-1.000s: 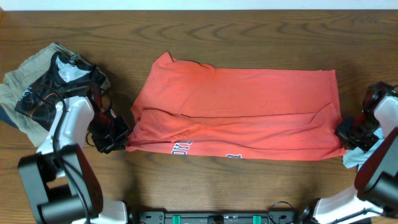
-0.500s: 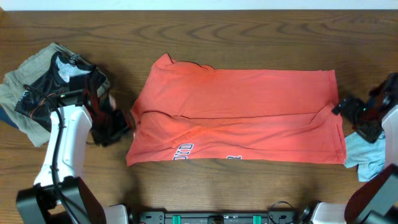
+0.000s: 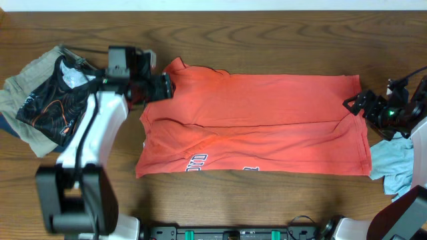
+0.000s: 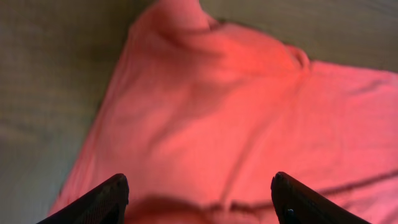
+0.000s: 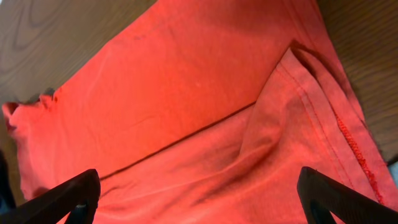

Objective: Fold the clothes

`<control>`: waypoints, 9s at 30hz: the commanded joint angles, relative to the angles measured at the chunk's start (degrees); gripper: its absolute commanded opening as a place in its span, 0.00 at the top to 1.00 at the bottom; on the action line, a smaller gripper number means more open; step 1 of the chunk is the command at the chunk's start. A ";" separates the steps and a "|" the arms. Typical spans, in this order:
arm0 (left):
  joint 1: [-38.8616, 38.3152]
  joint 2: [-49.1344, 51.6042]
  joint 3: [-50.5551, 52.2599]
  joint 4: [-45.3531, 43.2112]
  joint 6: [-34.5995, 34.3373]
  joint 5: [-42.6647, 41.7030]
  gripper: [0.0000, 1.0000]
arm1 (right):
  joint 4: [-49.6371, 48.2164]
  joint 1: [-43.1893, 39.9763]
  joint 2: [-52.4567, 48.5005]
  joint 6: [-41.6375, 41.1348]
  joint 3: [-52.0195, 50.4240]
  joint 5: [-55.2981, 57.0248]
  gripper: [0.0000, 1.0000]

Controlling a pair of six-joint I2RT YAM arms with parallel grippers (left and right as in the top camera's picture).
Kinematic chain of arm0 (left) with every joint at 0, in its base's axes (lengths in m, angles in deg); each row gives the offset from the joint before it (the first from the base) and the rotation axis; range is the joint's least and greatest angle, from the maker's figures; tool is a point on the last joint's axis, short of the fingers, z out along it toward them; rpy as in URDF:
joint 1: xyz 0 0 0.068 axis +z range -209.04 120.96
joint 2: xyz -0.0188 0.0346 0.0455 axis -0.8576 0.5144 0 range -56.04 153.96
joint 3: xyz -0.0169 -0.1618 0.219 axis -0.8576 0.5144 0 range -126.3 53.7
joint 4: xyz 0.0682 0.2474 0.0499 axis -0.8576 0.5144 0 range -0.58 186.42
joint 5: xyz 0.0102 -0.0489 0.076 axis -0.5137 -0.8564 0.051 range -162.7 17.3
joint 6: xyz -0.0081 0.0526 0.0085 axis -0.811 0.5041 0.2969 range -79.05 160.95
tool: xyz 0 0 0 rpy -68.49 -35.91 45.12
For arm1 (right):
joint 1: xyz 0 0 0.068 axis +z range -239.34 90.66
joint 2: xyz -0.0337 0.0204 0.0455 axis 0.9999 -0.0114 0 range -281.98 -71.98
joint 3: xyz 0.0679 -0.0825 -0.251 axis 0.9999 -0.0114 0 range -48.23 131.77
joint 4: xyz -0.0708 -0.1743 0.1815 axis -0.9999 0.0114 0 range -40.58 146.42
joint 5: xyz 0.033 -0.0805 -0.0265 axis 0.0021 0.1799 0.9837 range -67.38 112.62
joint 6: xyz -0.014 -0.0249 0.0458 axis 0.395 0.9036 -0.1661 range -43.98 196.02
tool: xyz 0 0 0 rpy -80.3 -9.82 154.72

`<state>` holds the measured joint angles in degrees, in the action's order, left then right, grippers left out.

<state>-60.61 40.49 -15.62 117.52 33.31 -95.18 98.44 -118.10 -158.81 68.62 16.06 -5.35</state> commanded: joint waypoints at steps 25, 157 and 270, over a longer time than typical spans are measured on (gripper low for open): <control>-3.30 29.00 -15.37 -27.56 4.48 7.67 0.26 | 0.26 4.72 0.46 1.92 0.07 2.60 0.01; 0.20 -2.97 -11.28 43.19 -7.96 12.92 0.94 | 4.35 1.66 -1.57 -5.90 0.09 35.06 0.99; 0.26 -2.93 5.09 33.07 -9.03 17.14 0.61 | 21.31 26.10 -15.08 -2.21 17.09 17.62 0.99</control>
<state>-60.65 37.28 -11.14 150.48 24.46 -78.48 119.46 -96.44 -175.15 70.87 32.61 13.14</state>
